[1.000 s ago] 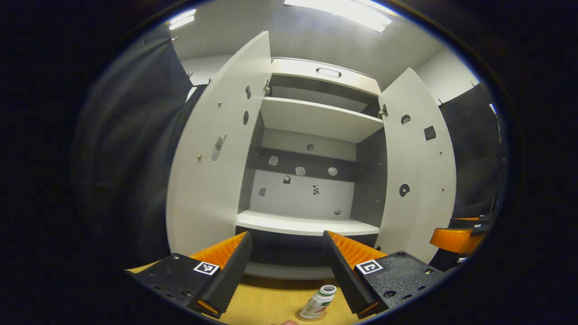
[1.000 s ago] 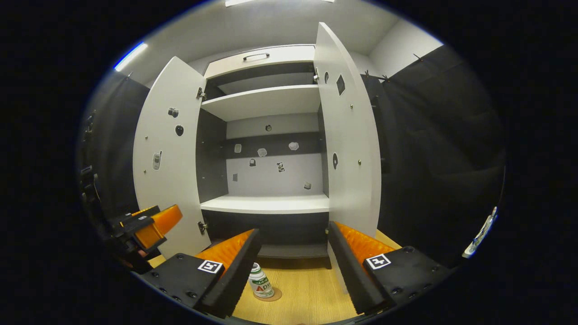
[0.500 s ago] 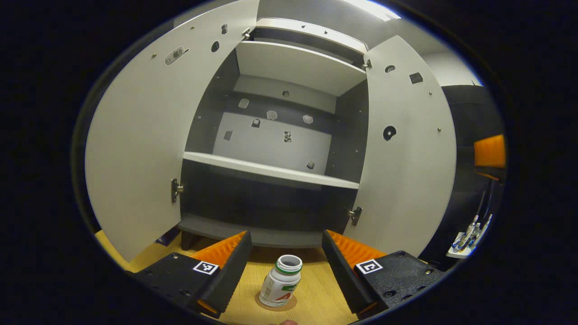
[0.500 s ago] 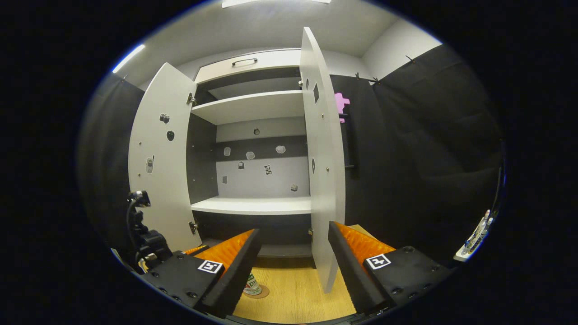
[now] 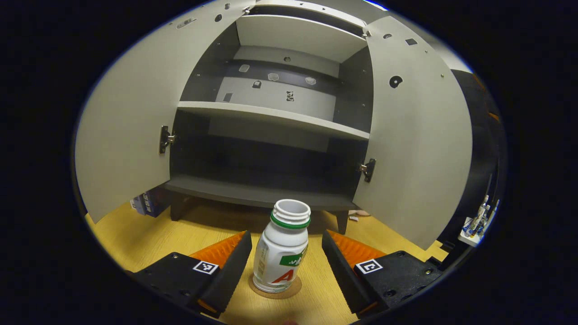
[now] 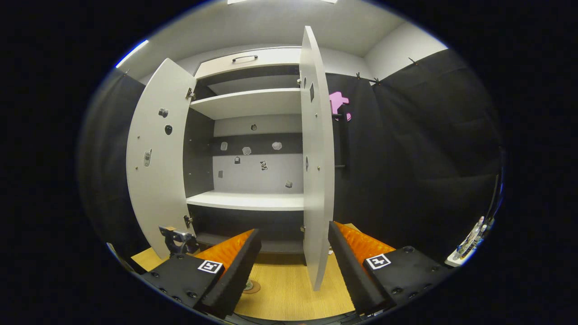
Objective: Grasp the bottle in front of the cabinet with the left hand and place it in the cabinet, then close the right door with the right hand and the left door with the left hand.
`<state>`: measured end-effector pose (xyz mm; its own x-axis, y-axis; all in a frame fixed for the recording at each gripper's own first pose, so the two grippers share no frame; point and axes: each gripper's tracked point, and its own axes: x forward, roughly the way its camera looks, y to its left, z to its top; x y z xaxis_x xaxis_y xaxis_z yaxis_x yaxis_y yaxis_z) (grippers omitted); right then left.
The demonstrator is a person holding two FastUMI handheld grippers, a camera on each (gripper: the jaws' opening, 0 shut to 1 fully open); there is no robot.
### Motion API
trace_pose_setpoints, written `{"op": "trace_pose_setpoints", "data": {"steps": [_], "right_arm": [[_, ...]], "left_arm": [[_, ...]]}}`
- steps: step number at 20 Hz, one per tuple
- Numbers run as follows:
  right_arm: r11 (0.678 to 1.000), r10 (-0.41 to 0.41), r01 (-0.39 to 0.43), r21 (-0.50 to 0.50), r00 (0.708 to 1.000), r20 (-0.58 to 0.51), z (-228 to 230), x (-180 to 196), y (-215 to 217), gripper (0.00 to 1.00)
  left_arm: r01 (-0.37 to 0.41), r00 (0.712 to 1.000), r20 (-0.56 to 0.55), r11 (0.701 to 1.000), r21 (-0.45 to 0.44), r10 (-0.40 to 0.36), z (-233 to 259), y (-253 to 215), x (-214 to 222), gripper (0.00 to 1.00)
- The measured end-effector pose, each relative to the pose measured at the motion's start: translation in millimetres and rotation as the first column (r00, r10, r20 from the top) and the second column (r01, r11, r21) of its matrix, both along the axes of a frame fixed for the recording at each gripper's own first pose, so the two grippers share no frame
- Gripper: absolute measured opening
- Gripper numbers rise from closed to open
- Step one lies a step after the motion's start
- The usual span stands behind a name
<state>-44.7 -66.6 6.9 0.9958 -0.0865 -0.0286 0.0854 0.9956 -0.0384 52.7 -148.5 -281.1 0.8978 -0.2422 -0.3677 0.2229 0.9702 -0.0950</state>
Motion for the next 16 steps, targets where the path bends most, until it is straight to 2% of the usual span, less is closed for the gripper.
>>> {"op": "trace_pose_setpoints", "data": {"steps": [8,11,12,14,16], "right_arm": [[1.000,0.002,-0.002,-0.009,1.000,-0.006,-2,0,-5,0.99],[1.000,0.007,-0.007,-0.009,1.000,-0.005,-2,1,-4,0.99],[1.000,0.009,-0.009,-0.010,1.000,-0.006,-3,2,-3,0.99],[1.000,0.012,-0.012,-0.008,1.000,-0.003,-3,2,-1,0.99],[1.000,0.014,-0.014,-0.004,1.000,-0.004,-6,3,1,0.99]], "left_arm": [[-0.047,0.996,-0.076,0.999,0.004,0.048,-41,8,-2,0.95],[-0.018,0.994,-0.105,1.000,-0.004,0.018,-51,4,-5,0.95],[-0.008,0.995,-0.097,1.000,-0.005,0.008,-49,5,-5,0.93],[0.021,0.995,-0.095,0.999,-0.030,-0.024,-42,1,-6,0.81],[0.046,0.996,-0.069,0.998,-0.033,-0.048,-21,3,-10,0.78]]}}
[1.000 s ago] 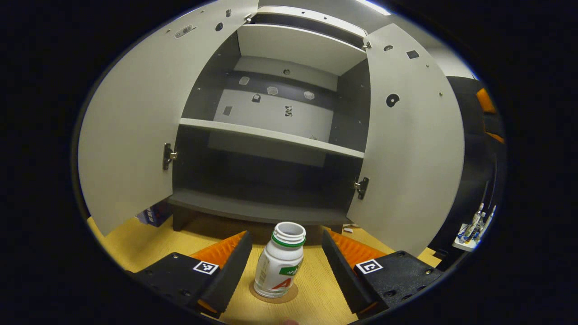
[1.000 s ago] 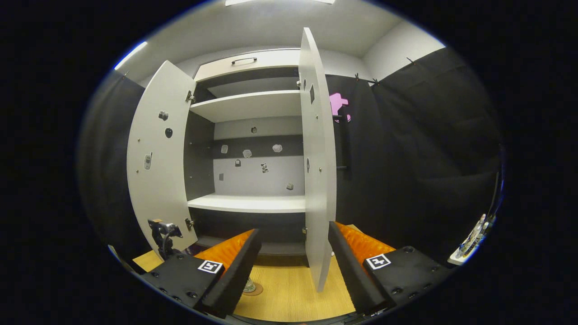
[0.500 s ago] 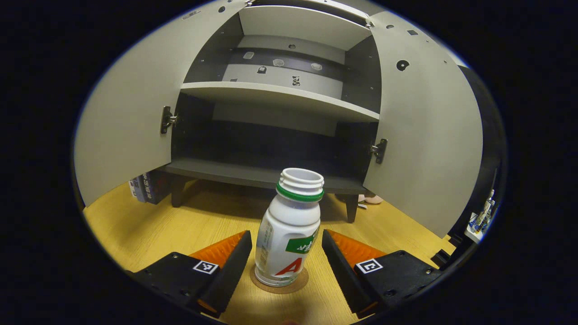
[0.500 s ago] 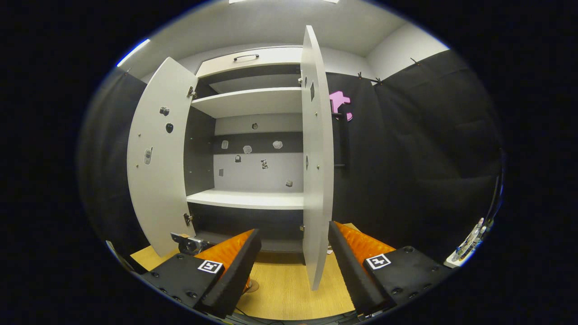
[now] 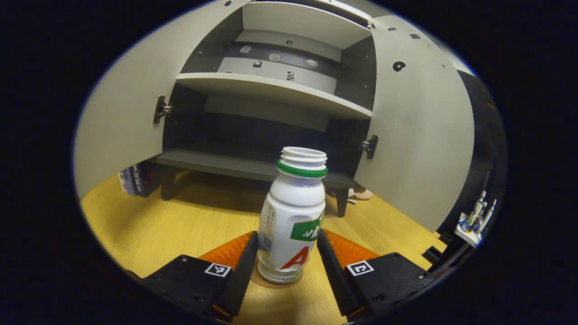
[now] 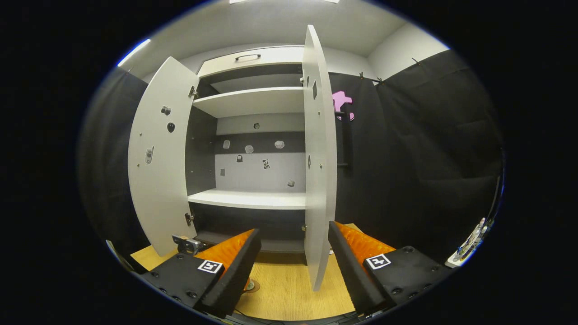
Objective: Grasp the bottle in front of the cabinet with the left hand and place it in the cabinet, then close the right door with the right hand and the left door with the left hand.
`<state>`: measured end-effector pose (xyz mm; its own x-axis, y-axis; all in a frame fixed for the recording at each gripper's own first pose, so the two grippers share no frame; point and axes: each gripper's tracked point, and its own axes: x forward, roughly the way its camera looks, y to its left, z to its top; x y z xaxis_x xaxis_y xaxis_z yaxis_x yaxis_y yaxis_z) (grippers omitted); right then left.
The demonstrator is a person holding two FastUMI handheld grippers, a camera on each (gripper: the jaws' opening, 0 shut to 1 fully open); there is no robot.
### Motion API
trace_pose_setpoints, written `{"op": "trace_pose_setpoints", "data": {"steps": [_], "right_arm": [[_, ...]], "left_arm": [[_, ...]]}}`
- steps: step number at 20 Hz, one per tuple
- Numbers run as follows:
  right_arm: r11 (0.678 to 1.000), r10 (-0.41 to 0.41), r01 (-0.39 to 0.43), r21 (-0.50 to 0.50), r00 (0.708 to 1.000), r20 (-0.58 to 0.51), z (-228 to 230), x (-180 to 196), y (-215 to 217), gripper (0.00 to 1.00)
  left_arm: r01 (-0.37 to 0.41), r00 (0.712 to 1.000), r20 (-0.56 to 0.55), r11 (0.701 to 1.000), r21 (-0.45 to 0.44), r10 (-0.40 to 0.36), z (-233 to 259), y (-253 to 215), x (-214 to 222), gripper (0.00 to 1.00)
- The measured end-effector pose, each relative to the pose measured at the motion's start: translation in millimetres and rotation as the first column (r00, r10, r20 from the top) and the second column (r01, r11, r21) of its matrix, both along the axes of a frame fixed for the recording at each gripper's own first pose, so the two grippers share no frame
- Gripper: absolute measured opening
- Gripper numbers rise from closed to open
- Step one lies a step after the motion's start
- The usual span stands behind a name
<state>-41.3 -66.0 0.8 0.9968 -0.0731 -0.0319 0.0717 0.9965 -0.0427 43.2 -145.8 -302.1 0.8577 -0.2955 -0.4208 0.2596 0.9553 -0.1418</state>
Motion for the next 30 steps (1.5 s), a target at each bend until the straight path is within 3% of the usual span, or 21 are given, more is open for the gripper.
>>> {"op": "trace_pose_setpoints", "data": {"steps": [4,9,18,25,30], "right_arm": [[1.000,0.002,-0.002,0.018,1.000,-0.006,-6,5,1,0.99],[0.998,0.003,-0.002,0.057,1.000,-0.003,-11,9,2,0.99],[0.994,-0.072,0.071,0.083,0.997,0.003,-19,0,-24,0.99],[0.969,-0.225,0.224,0.104,0.974,0.003,-22,-19,-77,0.99],[0.931,-0.350,0.347,0.117,0.937,0.007,-20,-41,-123,0.99]], "left_arm": [[-0.013,0.997,0.073,1.000,0.016,0.012,66,14,6,0.78],[-0.047,0.989,0.136,0.996,-0.078,0.058,166,30,24,0.73],[-0.006,0.964,0.265,1.000,-0.007,0.008,310,24,103,0.73],[0.017,0.942,0.334,0.996,0.082,-0.044,359,-13,202,0.72],[0.017,0.965,0.260,0.996,0.084,-0.039,330,-37,269,0.72]]}}
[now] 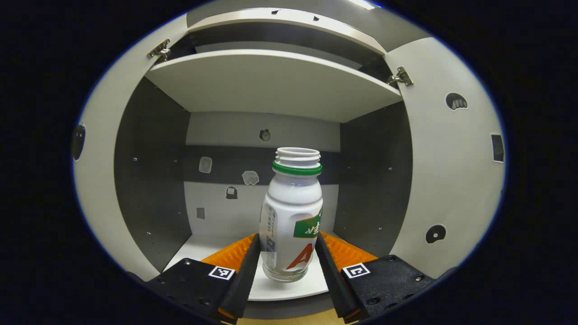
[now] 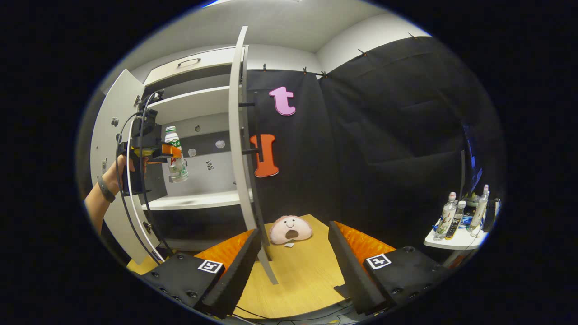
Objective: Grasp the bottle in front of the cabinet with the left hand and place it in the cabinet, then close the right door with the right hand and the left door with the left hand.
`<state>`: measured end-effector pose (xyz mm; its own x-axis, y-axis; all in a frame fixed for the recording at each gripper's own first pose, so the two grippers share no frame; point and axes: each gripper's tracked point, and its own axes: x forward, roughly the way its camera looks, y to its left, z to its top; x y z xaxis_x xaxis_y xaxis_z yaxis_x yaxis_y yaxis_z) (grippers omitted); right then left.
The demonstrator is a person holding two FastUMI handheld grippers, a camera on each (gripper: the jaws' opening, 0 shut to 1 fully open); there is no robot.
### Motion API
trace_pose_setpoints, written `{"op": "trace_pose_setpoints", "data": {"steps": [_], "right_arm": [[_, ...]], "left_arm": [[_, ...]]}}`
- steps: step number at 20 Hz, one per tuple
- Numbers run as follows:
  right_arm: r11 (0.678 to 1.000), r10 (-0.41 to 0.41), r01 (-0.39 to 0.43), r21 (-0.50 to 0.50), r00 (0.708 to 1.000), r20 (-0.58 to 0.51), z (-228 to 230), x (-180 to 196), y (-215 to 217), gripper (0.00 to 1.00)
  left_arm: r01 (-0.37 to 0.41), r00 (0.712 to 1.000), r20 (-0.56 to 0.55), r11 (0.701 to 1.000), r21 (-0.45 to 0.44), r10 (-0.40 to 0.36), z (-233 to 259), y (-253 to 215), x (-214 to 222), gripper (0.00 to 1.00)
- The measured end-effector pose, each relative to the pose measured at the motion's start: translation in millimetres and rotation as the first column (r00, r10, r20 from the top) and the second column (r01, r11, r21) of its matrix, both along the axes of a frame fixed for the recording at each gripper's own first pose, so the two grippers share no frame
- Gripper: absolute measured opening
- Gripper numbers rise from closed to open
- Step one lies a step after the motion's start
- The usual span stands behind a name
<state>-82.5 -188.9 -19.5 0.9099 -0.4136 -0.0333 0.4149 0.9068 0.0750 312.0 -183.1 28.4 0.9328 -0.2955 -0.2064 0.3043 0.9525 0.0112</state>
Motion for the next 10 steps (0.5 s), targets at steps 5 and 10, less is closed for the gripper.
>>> {"op": "trace_pose_setpoints", "data": {"steps": [5,10], "right_arm": [[0.993,-0.115,0.115,0.010,0.993,-0.007,-1,-24,-39,0.99],[0.985,-0.170,0.170,0.033,0.985,-0.009,-6,-35,-59,0.99]], "left_arm": [[-0.050,0.995,-0.088,0.999,0.003,0.050,-45,3,45,0.72],[-0.055,0.984,-0.172,0.998,0.000,0.054,-80,-4,56,0.73]]}}
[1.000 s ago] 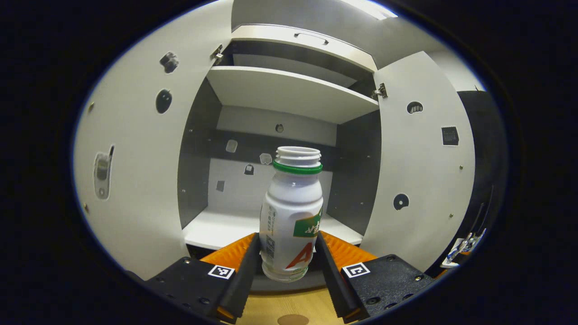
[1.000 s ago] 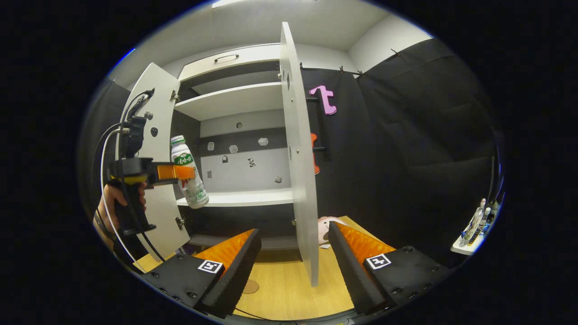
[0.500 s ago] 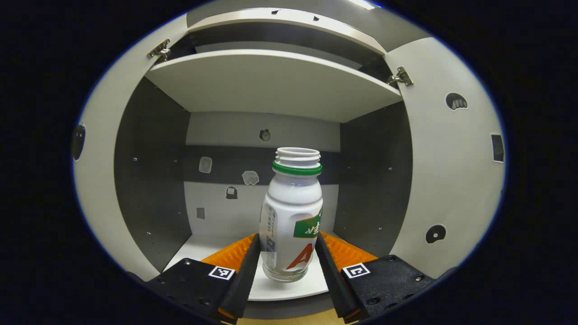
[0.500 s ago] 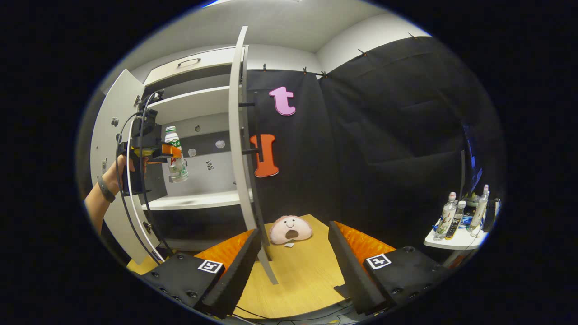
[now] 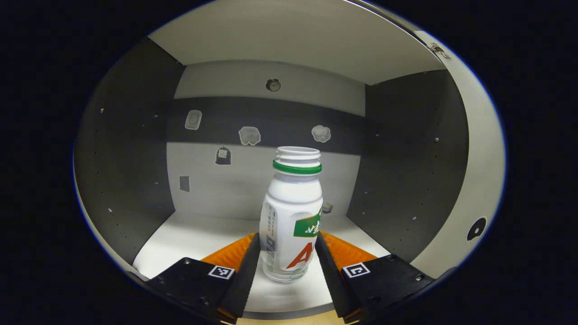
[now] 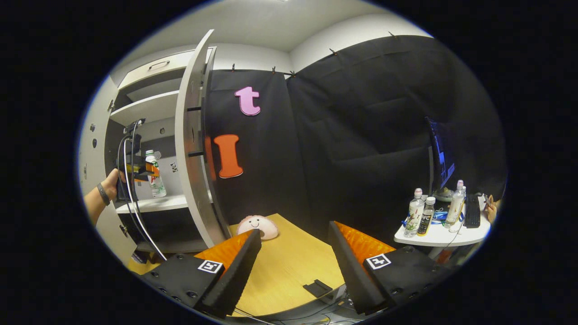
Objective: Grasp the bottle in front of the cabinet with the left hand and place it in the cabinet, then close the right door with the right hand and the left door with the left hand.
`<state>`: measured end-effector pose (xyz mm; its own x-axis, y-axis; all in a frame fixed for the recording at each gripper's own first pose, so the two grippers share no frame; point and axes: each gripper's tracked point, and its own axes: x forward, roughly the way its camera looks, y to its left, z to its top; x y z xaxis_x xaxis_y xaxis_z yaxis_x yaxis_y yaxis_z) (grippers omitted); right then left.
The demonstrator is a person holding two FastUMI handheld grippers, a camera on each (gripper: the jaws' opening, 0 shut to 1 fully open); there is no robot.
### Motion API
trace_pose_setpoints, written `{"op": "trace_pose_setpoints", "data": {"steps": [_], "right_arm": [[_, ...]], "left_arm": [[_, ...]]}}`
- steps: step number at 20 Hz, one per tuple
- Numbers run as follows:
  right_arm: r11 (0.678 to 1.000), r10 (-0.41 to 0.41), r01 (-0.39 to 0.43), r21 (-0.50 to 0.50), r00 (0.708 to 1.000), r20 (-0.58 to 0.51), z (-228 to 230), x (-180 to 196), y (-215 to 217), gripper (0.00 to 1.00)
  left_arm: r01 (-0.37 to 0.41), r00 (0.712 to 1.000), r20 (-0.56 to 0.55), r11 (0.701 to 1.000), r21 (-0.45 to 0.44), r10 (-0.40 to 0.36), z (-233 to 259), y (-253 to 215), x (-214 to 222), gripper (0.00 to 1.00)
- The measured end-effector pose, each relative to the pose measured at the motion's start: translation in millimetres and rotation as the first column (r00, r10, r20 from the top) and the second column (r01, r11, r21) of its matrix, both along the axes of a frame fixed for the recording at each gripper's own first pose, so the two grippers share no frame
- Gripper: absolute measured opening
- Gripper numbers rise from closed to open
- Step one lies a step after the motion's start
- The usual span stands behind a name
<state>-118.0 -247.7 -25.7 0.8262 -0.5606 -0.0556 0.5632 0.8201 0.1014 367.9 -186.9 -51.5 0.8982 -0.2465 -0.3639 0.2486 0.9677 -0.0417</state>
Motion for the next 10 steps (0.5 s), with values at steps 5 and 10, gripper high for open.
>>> {"op": "trace_pose_setpoints", "data": {"steps": [5,10], "right_arm": [[1.000,-0.012,0.012,-0.009,1.000,-0.005,0,-1,-5,0.99],[1.000,-0.010,0.010,-0.011,1.000,-0.015,-2,-2,-6,0.99]], "left_arm": [[-0.019,0.999,-0.030,1.000,0.007,0.019,-18,3,7,0.73],[-0.034,0.999,-0.004,0.999,0.018,0.034,-16,6,8,0.78]]}}
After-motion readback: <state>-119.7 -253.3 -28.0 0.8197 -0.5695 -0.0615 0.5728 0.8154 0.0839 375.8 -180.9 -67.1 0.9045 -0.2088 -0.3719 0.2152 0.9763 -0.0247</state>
